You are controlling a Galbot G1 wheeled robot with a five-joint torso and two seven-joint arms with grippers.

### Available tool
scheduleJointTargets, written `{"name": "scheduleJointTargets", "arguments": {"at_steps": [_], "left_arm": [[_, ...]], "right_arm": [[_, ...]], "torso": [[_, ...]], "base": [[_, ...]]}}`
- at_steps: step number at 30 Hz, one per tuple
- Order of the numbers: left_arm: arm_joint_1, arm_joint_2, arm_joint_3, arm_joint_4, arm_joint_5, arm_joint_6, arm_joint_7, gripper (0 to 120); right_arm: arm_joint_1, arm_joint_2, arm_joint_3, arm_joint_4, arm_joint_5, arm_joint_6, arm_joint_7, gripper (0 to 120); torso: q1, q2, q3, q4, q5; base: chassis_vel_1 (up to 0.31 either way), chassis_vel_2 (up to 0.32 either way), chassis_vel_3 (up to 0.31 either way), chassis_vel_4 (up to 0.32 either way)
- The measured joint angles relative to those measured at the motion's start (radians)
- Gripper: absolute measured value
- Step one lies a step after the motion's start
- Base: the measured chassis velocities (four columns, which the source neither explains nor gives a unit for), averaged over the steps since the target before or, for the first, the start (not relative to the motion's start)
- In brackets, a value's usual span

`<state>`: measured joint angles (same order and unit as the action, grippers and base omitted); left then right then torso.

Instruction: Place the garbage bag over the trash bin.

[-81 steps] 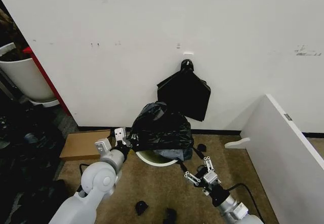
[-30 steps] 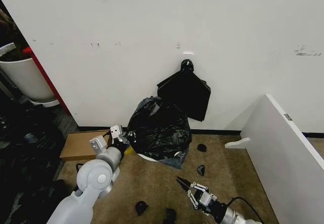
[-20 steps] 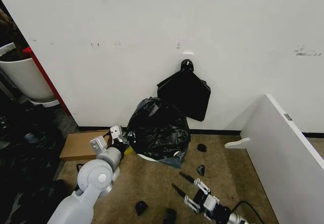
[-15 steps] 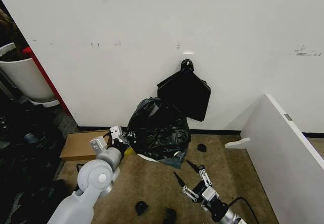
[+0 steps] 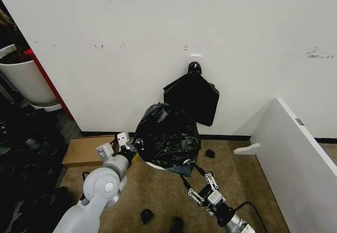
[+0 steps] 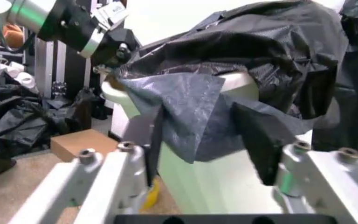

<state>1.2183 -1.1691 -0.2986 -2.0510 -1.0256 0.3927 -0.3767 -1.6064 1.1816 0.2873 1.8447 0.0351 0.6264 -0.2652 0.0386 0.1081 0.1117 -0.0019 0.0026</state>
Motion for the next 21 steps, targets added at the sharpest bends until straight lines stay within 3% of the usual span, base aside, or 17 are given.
{"name": "scheduleJointTargets", "arguments": {"at_steps": [5,11,15,17,21], "left_arm": [[0.002,0.000,0.000,0.000,0.000,0.000,0.000,0],[-0.002,-0.003,0.000,0.001,0.000,0.000,-0.002,0],[-0.003,-0.006,0.000,0.000,-0.002,0.001,-0.005,0],[0.000,-0.009,0.000,-0.006,-0.006,0.003,-0.008,0],[0.008,-0.011,-0.001,-0.028,-0.029,0.014,-0.015,0]], "right_arm": [[0.005,0.003,0.002,-0.007,-0.007,0.000,-0.001,25],[0.007,-0.004,0.009,-0.011,0.000,0.010,-0.033,0],[0.008,-0.010,0.024,-0.027,0.033,0.023,-0.146,0],[0.009,-0.011,0.042,-0.050,0.057,0.027,-0.285,0],[0.024,-0.005,0.067,-0.096,-0.003,0.022,-0.343,0]], "torso": [[0.000,0.000,0.000,0.0000,0.0000],[0.000,0.000,0.000,0.0000,0.0000],[0.000,0.000,0.000,0.0000,0.0000],[0.000,0.000,0.000,0.0000,0.0000],[0.000,0.000,0.000,-0.0001,0.0000]], "base": [[0.000,0.000,0.000,0.000],[0.000,0.000,0.000,0.000],[0.000,0.000,0.000,0.000],[0.000,0.000,0.000,0.000],[0.000,0.000,0.000,0.000]]}}
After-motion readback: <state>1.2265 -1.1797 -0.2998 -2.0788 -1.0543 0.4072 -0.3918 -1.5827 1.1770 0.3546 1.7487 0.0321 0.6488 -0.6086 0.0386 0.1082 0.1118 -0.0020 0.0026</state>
